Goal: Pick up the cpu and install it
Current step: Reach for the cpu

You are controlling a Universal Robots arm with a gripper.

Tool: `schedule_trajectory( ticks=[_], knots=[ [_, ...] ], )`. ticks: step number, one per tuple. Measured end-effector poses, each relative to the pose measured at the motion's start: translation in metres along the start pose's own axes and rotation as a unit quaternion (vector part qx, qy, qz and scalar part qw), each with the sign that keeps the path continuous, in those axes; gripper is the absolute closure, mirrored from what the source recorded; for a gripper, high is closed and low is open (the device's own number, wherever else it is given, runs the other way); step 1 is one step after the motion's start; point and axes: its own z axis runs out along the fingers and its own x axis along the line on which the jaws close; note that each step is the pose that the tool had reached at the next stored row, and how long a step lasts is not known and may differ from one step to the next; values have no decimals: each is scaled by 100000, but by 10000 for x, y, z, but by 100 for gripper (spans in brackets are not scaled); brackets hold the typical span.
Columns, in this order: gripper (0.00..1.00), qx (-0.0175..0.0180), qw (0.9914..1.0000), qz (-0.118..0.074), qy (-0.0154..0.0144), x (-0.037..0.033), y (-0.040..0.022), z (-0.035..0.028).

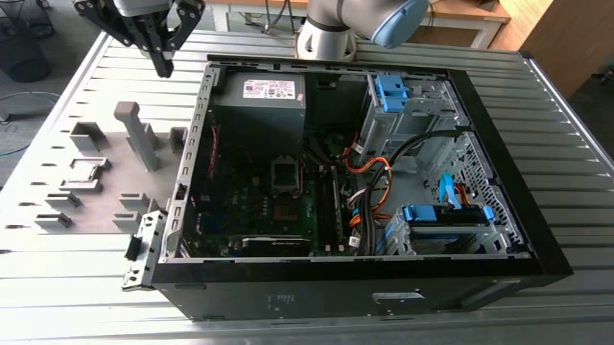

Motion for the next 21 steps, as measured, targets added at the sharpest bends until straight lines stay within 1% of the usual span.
schedule_trajectory(
  ticks=[14,21],
  knots=[
    [89,2,100000,-2,2,105,-9,23],
    [89,-2,100000,3,0,208,-18,46]
  ],
)
